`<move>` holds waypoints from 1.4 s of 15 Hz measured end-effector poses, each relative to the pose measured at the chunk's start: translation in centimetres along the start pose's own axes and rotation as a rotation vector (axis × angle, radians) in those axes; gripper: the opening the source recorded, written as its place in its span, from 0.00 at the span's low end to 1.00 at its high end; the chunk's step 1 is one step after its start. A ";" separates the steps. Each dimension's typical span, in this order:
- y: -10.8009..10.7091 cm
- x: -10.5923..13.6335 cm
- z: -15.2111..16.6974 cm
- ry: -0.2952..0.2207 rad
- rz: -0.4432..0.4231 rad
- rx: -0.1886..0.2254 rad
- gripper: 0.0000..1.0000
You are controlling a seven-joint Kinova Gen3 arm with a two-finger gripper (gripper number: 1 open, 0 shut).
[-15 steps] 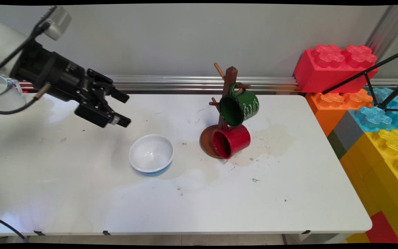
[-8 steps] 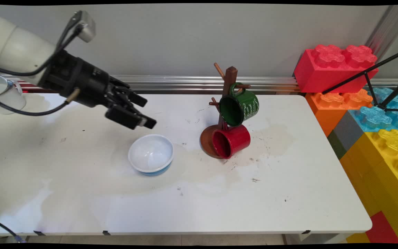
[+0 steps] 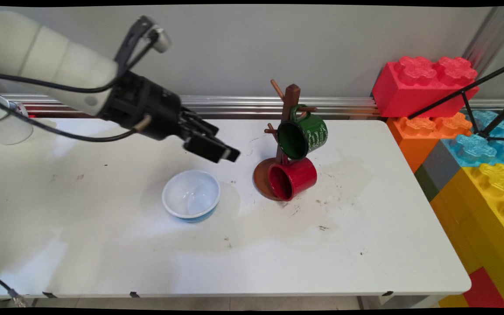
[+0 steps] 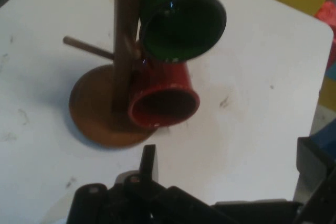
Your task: Pick up the green mug from the rack
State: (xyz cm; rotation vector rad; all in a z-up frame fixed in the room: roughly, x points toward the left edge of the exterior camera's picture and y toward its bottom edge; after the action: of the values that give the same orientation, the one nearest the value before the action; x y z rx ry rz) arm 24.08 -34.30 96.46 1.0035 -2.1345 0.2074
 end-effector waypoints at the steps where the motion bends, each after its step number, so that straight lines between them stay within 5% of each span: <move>1: 0.5 0.4 0.6 0.001 -0.008 0.003 1.00; 21: 5.6 6.7 9.1 -0.003 -0.092 0.066 1.00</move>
State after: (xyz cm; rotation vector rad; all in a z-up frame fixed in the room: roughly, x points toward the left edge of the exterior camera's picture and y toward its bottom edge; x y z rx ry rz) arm 12.14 -38.44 95.63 1.1384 -2.0902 0.2329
